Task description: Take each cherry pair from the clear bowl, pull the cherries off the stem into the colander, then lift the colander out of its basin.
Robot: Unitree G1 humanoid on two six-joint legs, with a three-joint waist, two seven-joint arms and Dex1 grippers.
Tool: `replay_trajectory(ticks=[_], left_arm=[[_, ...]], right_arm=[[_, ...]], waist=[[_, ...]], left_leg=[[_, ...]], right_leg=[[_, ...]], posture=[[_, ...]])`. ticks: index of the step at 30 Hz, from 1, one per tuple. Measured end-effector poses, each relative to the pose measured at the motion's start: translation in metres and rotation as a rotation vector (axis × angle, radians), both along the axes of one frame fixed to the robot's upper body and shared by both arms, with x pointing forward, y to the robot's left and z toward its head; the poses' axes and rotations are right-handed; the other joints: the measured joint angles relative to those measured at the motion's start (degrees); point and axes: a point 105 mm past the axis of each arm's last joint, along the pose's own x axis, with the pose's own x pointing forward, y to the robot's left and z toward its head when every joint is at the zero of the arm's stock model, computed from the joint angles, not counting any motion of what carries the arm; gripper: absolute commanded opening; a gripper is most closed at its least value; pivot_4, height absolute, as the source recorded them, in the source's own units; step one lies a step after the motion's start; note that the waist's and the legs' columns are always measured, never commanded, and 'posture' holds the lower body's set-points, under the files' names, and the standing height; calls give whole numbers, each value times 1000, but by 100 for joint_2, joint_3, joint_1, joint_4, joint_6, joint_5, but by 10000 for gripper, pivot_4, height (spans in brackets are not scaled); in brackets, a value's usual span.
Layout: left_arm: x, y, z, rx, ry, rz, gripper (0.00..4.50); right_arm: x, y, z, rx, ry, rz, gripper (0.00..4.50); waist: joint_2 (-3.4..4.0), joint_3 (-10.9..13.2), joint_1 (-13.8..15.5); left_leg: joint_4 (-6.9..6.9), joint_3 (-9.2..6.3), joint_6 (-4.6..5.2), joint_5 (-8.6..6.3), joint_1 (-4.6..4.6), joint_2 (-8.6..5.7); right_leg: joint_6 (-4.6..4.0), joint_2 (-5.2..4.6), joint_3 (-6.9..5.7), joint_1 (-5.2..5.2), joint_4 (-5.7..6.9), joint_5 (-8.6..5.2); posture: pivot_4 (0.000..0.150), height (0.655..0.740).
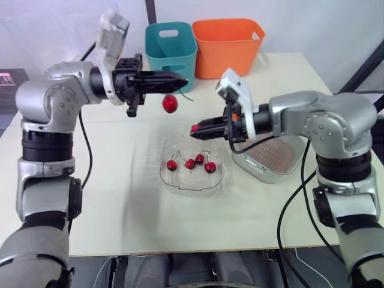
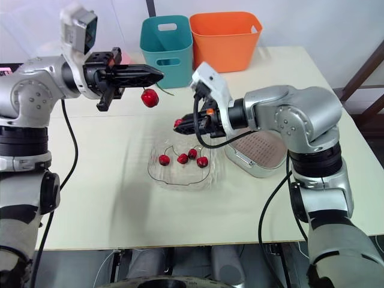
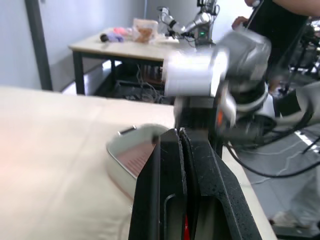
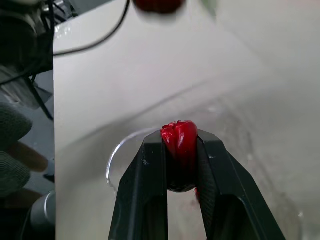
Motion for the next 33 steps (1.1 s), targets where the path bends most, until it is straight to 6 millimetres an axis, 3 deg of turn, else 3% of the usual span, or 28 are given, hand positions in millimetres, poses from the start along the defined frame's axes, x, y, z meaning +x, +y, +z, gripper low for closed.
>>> replay_trajectory(ticks=[7,10,13,16,18,23,26,33], left_arm=[[0,0,-3,-3,-3,0,0],[2,1,-9,7,-8,17,0],[7,1,-18,39,-30,47,0],[11,1,-23,55,-46,66,0],[12,1,-25,55,-47,70,0],[13,-2,-28,59,-45,61,0],[13,-2,-34,66,-29,61,0],[13,1,-36,73,-22,67,0]], right_arm=[[4,-18,2,4,-21,-67,3516],[15,-43,13,33,-90,-172,3516],[34,-85,18,11,-173,-354,3516],[49,-130,1,-93,-189,-533,3516],[53,-150,-16,-165,-177,-592,3516],[53,-162,-49,-248,-141,-605,3516],[54,-166,-58,-268,-126,-612,3516],[55,-169,-59,-281,-128,-618,38107]], waist=[[0,0,25],[0,0,39],[-1,0,52],[-1,0,41],[-1,0,20],[-1,0,-25],[0,0,-23],[-1,0,31]], left_leg=[[0,0,0,0,-1,-3],[1,0,0,0,-1,-4],[2,15,1,0,0,-9],[1,22,1,-1,-1,-11],[-1,29,2,-1,0,-10],[-2,33,3,-2,2,0],[2,33,3,-1,2,0],[9,31,3,-1,1,-1]], right_leg=[[0,-1,0,2,-3,0],[0,-1,-2,5,-6,0],[0,-2,-4,12,-12,0],[1,-1,-3,12,-14,0],[1,3,1,8,-13,0],[1,11,7,3,-6,0],[1,10,7,5,-3,0],[1,6,6,10,-5,0]], posture=[[1500,7400],[1500,7400],[1500,7400],[1500,7400],[1500,7400],[1500,7400],[1500,7400],[1500,7400]])
